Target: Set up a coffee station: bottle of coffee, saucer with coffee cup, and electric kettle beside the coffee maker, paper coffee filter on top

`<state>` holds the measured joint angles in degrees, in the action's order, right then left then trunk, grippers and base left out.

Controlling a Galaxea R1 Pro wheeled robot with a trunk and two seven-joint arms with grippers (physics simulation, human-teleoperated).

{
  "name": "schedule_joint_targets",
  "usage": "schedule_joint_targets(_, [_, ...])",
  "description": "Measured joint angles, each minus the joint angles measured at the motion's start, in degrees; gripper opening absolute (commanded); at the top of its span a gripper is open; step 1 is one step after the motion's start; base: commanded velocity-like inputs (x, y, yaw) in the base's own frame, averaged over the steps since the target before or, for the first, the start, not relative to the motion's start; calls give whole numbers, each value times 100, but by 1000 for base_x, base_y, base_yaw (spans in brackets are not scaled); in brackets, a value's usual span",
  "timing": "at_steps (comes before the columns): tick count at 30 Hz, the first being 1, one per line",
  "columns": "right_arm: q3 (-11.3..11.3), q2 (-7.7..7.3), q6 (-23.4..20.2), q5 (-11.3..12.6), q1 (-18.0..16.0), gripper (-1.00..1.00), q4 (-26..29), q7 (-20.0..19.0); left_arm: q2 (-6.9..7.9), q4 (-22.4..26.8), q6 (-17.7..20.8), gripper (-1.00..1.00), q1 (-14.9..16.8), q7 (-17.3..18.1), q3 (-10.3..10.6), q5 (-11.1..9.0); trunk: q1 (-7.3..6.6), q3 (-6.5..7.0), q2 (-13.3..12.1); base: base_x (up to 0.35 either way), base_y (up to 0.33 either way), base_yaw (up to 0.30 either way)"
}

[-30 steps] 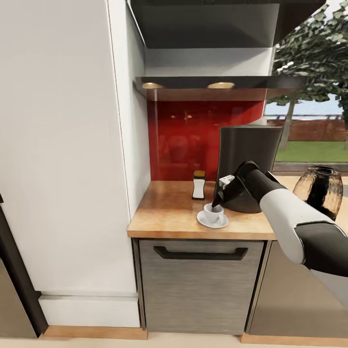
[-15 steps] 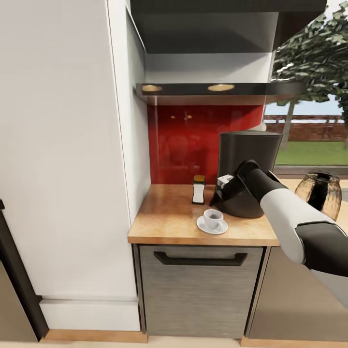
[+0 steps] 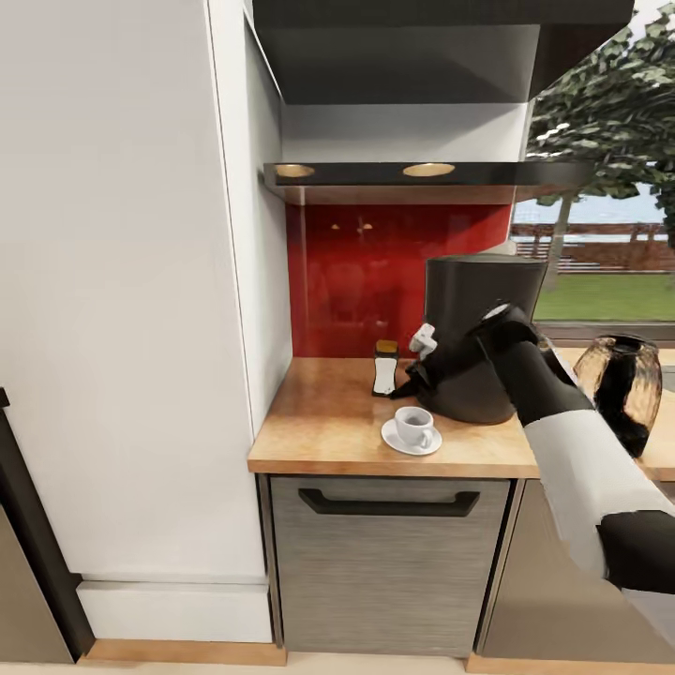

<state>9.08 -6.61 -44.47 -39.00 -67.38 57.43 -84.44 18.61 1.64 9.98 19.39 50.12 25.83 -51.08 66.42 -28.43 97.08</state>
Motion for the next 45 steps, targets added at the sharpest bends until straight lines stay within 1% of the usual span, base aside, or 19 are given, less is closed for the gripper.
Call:
schedule_joint_targets(3, [-112, -259, 14, 26, 533, 100, 706, -266, 0, 0, 0, 100, 0, 0, 0, -1, 0, 0, 0, 0, 0, 0])
schedule_joint_targets(5, [-374, -660, 152, 299, 1262, 100, 1399, -394, 0, 1, 0, 100, -1, 0, 5, 0, 0, -1, 0, 0, 0, 0])
schedule_joint_targets(9, [-694, -973, 611, 734, 2008, 100, 1842, -446, 0, 1, 0, 100, 0, 0, 8, 1, 0, -1, 0, 0, 0, 0])
schedule_joint_targets(11, [-846, -1018, 785, 801, 2250, 100, 1903, -453, 0, 0, 0, 100, 0, 0, 8, 1, 0, 0, 0, 0, 0, 0])
schedule_joint_targets(16, [-1593, -1082, 1602, 897, 3046, 100, 2007, -461, 0, 0, 0, 100, 0, 7, 9, 1, 0, 0, 0, 0, 0, 0])
schedule_joint_targets(18, [-2144, -1096, 2161, 899, 3839, 100, 2006, -458, -33, 1, 0, 100, -1, 1, 20, 1, 0, -1, 0, 0, 0, 0])
schedule_joint_targets(19, [-2228, -1096, 2262, 898, 4004, 100, 1989, -455, -45, 0, 0, 100, 0, -5, 19, 1, 0, -1, 0, 0, 0, 0])
schedule_joint_targets(23, [-2729, -1092, 2851, 898, 4632, 100, 1501, -433, -89, 1, 0, 100, 0, -23, 19, 1, 0, -1, 0, 0, 0, 0])
schedule_joint_targets(25, [-2942, -1091, 3086, 898, 4748, 100, 1126, -428, -101, 0, -3, 100, 0, -28, 20, -1, 0, 0, 0, 0, 0, 0])
schedule_joint_targets(27, [-3418, -1096, 3682, 892, 4863, 100, 223, -423, -154, 1, -6, 100, 0, -30, 24, 1, 0, -1, 0, 0, 0, 0])
schedule_joint_targets(29, [-3688, -1097, 3979, 883, 4892, 100, -289, -422, -192, 0, -6, 100, 0, -32, 23, 0, 0, 0, 0, 0, 0, 0])
schedule_joint_targets(30, [-3933, -1101, 4183, 862, 4911, 100, -738, -415, -235, 1, -7, 100, 0, -29, 27, 1, 0, -1, 0, 0, 0, 0])
schedule_joint_targets(31, [-4293, -1153, 4436, 730, 4969, 100, -1473, -179, -314, 1, -8, 100, -1, -32, 28, 2, 0, -1, 0, 0, 0, 0])
schedule_joint_targets(32, [-4369, -1191, 4490, 693, 4995, 100, -1708, -22, -331, 0, -8, 100, 0, -33, 21, 1, 0, -1, 0, 0, 0, 0])
schedule_joint_targets(33, [-4486, -1279, 4601, 631, 5054, 100, -2172, 580, -369, 1, -9, 100, -1, -34, 21, 1, 0, -1, 0, 0, 0, 0])
schedule_joint_targets(40, [-4602, -1369, 4845, 574, 5128, 100, -3350, 2470, -467, 0, -9, 100, -4, -35, 22, 1, 0, 0, 0, 0, 0, 0])
schedule_joint_targets(41, [-4610, -1360, 4910, 569, 5133, 100, -3537, 3087, -481, 0, -9, 100, -6, -38, 20, 1, 0, 0, 0, 0, 0, 0])
schedule_joint_targets(42, [-4614, -1353, 4927, 570, 5133, 100, -3600, 3342, -485, 0, -9, 100, -7, -39, 19, 1, 0, 0, 0, 0, 0, 0])
schedule_joint_targets(45, [-4609, -1322, 4982, 568, 5136, 100, -3962, 4542, -501, 0, -9, 100, -8, -42, 19, 1, 0, 0, 0, 0, 0, 0])
